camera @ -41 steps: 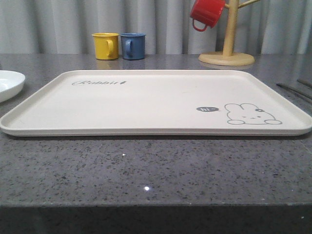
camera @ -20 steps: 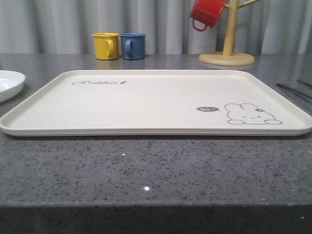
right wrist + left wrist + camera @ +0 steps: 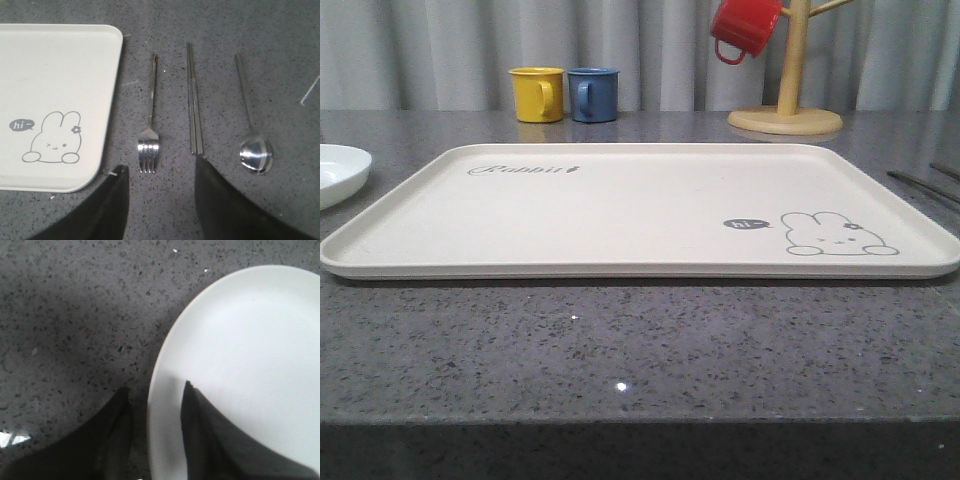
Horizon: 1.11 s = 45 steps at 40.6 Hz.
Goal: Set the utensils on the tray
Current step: 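Grip the white plate rim with the left gripper and lift, then carry the plate over the tray and lower it near the 'Rabbit' print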
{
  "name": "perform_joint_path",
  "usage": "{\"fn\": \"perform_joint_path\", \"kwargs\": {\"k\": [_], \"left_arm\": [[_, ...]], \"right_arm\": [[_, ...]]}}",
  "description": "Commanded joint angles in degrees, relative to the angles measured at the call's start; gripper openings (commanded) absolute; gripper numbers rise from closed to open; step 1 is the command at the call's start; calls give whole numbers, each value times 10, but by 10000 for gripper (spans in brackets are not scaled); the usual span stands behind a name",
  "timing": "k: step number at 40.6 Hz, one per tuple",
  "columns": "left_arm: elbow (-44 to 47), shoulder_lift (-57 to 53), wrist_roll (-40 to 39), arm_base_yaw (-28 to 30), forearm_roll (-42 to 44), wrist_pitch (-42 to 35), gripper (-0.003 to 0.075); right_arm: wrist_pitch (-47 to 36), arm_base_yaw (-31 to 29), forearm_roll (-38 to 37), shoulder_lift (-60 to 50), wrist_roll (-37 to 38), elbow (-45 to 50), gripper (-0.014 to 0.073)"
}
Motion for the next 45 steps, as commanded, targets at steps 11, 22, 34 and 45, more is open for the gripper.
{"fn": "perform_joint_path", "kwargs": {"k": [11,22,34,45], "left_arm": [[-20,-20,3,1,-16,-2,-18],[-108,-34,3,-19,-23,93,-18],[-168,-37,3,-139,-44,156,-18],[-168,-17,6,-265,-41,145,-18]], "right_arm": [[-38,-3,-5,5,-4,-19,349],[-38,-3,-5,5,-4,-19,349],[-38,-3,-5,5,-4,-19,349],[-38,-3,-5,5,-4,-19,349]]}}
